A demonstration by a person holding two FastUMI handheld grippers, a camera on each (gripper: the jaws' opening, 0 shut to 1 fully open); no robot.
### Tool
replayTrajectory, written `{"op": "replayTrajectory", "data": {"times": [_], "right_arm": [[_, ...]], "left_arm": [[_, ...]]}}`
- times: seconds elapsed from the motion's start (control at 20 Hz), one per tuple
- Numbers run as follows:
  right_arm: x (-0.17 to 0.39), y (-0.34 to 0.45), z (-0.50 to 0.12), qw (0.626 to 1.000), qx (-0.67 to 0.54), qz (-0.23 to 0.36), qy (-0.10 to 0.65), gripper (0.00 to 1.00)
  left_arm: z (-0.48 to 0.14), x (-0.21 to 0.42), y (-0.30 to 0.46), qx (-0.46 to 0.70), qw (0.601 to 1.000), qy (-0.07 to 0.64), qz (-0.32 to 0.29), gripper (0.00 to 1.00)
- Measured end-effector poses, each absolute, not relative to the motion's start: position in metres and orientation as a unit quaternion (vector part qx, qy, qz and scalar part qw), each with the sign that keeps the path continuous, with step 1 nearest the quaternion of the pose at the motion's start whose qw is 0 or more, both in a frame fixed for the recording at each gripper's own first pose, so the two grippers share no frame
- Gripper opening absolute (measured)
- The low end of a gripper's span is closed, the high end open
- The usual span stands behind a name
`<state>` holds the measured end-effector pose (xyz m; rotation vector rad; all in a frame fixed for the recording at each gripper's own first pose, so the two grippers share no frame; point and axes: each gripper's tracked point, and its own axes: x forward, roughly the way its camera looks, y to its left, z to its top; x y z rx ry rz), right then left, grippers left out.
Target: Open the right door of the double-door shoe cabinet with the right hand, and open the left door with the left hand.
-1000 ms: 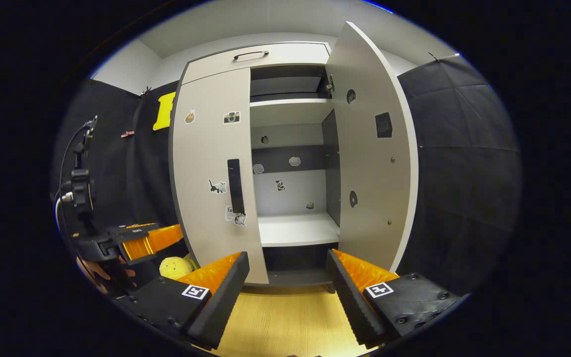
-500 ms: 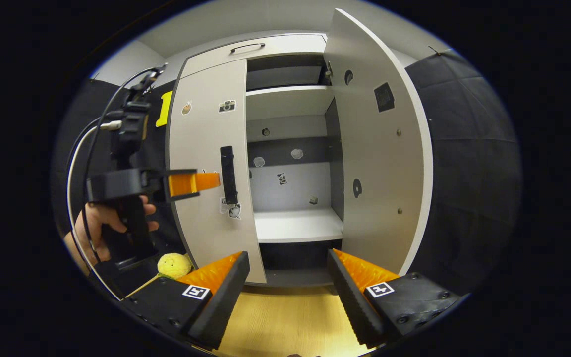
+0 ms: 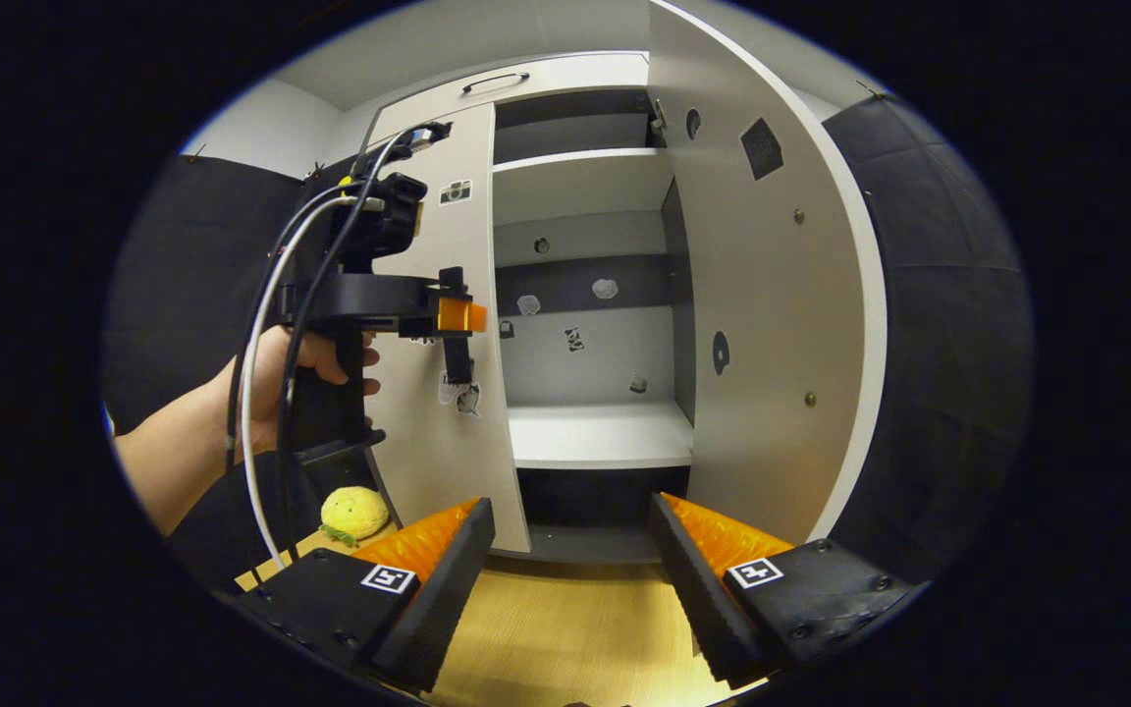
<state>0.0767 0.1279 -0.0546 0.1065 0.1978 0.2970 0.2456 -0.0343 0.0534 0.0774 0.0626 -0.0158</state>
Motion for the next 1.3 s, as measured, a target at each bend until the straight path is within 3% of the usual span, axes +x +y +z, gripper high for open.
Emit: {"op": "replayTrajectory", "data": {"times": [0.15, 0.25, 0.6, 0.95, 1.3], "right_arm": [[0.076, 0.129, -0.056, 0.981, 0.051, 0.160, 0.098, 0.99], [0.077, 0.129, -0.058, 0.980, 0.053, 0.166, 0.099, 0.99], [0.077, 0.127, -0.064, 0.977, 0.059, 0.176, 0.110, 0.99], [0.074, 0.128, -0.065, 0.976, 0.051, 0.180, 0.110, 0.99], [0.071, 0.130, -0.055, 0.981, 0.047, 0.161, 0.102, 0.99]], "left_arm": [[0.054, 0.247, -0.037, 0.033, 0.999, 0.034, -0.001, 0.46], [0.055, 0.247, -0.039, 0.040, 0.999, 0.035, 0.003, 0.39], [0.049, 0.247, -0.039, 0.017, 0.999, 0.033, 0.000, 0.32], [0.050, 0.243, -0.039, 0.009, 0.999, 0.030, -0.012, 0.12], [0.050, 0.214, -0.038, -0.005, 0.998, 0.031, -0.052, 0.12]]}}
